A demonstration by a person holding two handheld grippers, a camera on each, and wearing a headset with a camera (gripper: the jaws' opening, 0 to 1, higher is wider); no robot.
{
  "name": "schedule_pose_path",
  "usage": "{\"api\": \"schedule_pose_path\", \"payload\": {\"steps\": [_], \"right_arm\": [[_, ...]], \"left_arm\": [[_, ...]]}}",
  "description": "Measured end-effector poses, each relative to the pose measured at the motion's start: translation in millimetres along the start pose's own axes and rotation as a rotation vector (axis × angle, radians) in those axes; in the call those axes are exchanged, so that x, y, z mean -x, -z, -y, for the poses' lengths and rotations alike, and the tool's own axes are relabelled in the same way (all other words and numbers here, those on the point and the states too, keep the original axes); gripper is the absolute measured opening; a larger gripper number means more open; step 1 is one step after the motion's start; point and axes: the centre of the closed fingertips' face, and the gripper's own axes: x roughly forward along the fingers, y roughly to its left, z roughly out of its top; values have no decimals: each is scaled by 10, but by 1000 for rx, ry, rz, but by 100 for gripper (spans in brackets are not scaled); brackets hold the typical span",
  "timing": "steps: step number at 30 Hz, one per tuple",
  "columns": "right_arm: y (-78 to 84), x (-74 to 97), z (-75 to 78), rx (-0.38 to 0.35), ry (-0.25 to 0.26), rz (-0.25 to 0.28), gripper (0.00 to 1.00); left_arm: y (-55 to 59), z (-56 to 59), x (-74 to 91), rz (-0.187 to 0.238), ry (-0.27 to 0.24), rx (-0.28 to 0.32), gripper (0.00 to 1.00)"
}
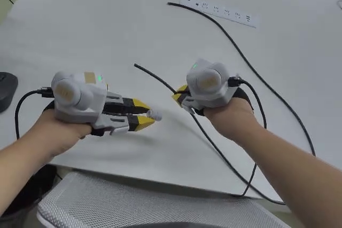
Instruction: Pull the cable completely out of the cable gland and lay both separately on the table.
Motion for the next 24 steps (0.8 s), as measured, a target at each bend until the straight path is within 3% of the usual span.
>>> {"api": "schedule_pose_path", "payload": {"steps": [15, 24], "right_arm": [[92, -323, -243, 80, -67, -52, 0], [138, -410, -275, 80, -84, -58, 0]], "left_arm": [[372, -144, -83, -24, -19, 56, 15], [502, -167, -112, -33, -32, 70, 15]]}}
